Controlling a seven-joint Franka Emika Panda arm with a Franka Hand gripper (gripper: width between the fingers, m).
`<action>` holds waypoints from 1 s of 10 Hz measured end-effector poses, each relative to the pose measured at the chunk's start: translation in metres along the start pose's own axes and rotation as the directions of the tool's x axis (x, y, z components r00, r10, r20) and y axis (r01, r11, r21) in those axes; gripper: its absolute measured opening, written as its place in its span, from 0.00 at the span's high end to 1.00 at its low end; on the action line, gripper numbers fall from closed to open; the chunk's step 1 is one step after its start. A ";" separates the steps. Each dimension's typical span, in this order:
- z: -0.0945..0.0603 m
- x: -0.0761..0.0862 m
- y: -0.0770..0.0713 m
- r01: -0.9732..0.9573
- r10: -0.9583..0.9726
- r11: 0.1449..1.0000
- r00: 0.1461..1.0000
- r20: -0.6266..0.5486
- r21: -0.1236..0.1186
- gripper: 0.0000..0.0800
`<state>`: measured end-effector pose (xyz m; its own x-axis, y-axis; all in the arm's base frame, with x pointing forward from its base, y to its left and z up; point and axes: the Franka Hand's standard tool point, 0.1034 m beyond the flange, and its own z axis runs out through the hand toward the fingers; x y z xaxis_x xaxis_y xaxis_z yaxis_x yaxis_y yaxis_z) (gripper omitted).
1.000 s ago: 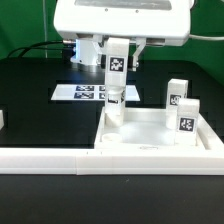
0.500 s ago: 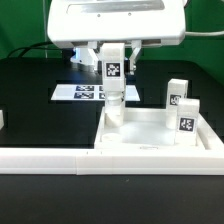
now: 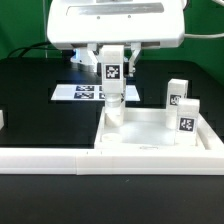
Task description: Assemble square table
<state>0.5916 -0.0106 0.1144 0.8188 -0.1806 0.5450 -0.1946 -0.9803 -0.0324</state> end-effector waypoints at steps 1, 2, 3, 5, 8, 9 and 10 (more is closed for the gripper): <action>0.008 -0.004 0.001 -0.007 0.007 1.000 1.000 0.014 0.003 0.64; 0.008 -0.002 0.002 -0.013 0.013 1.000 1.000 0.012 0.008 0.64; 0.011 -0.003 0.002 -0.016 0.016 1.000 1.000 0.015 0.009 0.64; 0.025 -0.005 0.002 -0.015 0.015 1.000 1.000 0.023 0.007 0.64; 0.039 -0.005 -0.004 -0.010 0.010 1.000 1.000 0.026 0.009 0.64; 0.043 -0.007 -0.006 -0.009 0.009 1.000 1.000 0.029 0.010 0.64; 0.043 -0.008 -0.009 -0.004 0.003 1.000 1.000 0.024 0.012 0.64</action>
Offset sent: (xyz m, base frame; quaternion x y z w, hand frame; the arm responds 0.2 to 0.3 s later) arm 0.0185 0.0129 -0.0154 0.0399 0.0089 0.0112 0.9991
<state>0.6099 -0.0032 0.0736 0.8311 -0.1856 0.5242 -0.1910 -0.9806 -0.0445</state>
